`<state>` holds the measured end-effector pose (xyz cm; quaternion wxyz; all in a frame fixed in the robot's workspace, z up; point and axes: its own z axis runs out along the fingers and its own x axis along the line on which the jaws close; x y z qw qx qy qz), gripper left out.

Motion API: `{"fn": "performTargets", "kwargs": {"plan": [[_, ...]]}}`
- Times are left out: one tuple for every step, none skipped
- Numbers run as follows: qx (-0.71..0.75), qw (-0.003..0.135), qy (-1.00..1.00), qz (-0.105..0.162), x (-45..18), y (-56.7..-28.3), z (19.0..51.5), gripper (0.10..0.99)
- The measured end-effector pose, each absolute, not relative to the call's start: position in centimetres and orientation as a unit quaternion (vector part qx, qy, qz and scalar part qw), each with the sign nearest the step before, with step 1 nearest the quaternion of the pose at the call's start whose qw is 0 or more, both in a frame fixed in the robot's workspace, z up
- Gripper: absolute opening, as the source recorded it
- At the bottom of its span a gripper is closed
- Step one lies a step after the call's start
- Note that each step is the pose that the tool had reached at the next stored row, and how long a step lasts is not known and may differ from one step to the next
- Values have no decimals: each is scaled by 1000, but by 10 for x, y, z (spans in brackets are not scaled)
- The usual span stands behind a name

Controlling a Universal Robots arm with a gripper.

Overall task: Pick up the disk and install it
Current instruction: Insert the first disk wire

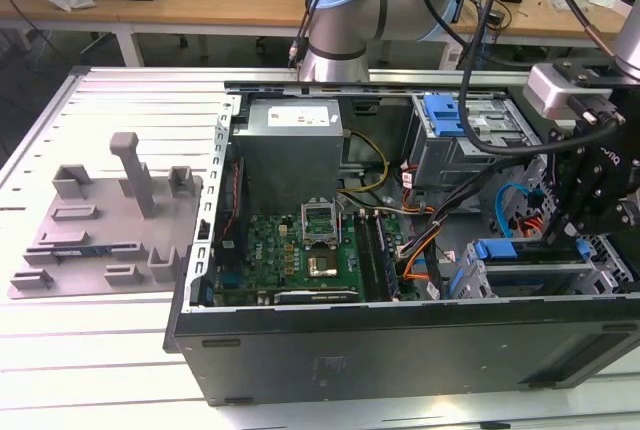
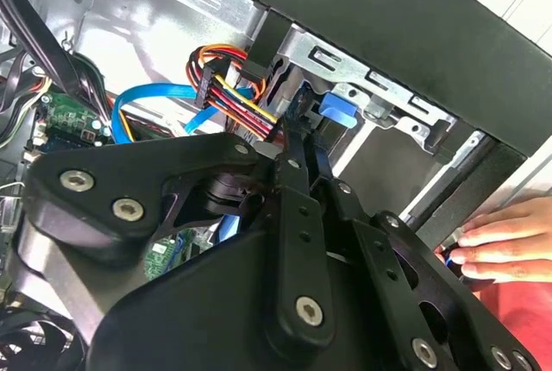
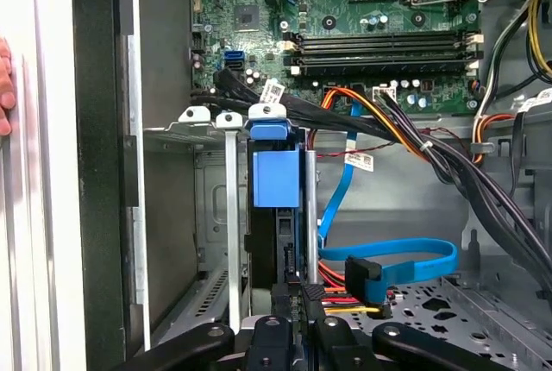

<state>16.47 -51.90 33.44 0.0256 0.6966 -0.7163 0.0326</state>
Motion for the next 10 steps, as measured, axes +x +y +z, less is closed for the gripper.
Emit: {"fn": "performTargets", "kwargs": {"plan": [[697,25,-716,33,165,-519,334,169],[697,25,-716,32,165,-519,334,169],[697,25,-716,32,165,-519,333,176],[697,25,-716,32,165,-519,334,239],[697,25,-716,32,165,-519,335,239],[696,25,-716,32,165,-519,336,239],[696,25,-716,32,165,-519,337,239],[696,25,-717,32,165,-519,340,239],[696,25,-717,32,165,-519,343,239],[696,25,-717,32,165,-519,345,239]]}}
